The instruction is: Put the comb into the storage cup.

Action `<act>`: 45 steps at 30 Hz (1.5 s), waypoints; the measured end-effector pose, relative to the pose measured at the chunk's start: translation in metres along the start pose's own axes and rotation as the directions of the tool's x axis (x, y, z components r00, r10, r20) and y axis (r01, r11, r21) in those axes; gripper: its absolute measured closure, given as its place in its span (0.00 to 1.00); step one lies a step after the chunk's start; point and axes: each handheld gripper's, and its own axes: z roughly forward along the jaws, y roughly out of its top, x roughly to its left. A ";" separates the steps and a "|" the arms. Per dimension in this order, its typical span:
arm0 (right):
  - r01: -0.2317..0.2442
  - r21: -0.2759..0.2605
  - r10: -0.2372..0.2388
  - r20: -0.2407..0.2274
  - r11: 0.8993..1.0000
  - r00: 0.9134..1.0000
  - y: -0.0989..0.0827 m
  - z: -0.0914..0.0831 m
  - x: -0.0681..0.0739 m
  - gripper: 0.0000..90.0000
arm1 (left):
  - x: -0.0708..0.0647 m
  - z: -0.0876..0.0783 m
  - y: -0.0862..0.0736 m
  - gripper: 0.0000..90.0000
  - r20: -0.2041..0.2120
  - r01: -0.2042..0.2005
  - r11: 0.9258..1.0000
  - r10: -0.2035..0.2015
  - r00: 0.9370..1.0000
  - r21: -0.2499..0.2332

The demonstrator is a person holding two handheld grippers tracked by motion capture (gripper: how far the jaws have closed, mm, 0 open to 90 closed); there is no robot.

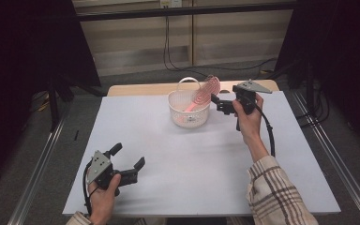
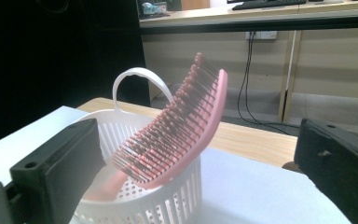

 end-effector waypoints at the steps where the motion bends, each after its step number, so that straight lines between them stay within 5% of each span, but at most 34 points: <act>1: 0.000 0.000 0.000 0.002 1.000 1.000 -0.001 -0.001 0.000 0.00 | 0.000 -0.001 0.000 0.02 -0.006 0.005 1.000 -0.005 1.000 -0.003; 20: 0.059 -0.054 -0.061 -0.025 0.997 0.998 -0.005 -0.031 0.016 0.01 | -0.001 -0.003 0.002 0.02 -0.009 0.013 1.000 -0.013 1.000 -0.021; 31: 0.110 -0.021 -0.110 0.015 0.994 0.994 -0.019 -0.048 0.019 0.01 | -0.001 -0.005 0.003 0.02 -0.014 0.015 1.000 -0.015 1.000 -0.024; 45: 0.157 -0.023 -0.157 0.005 0.987 0.988 -0.025 -0.069 0.028 0.00 | 0.000 -0.007 0.003 0.02 -0.027 0.015 0.999 -0.016 1.000 -0.033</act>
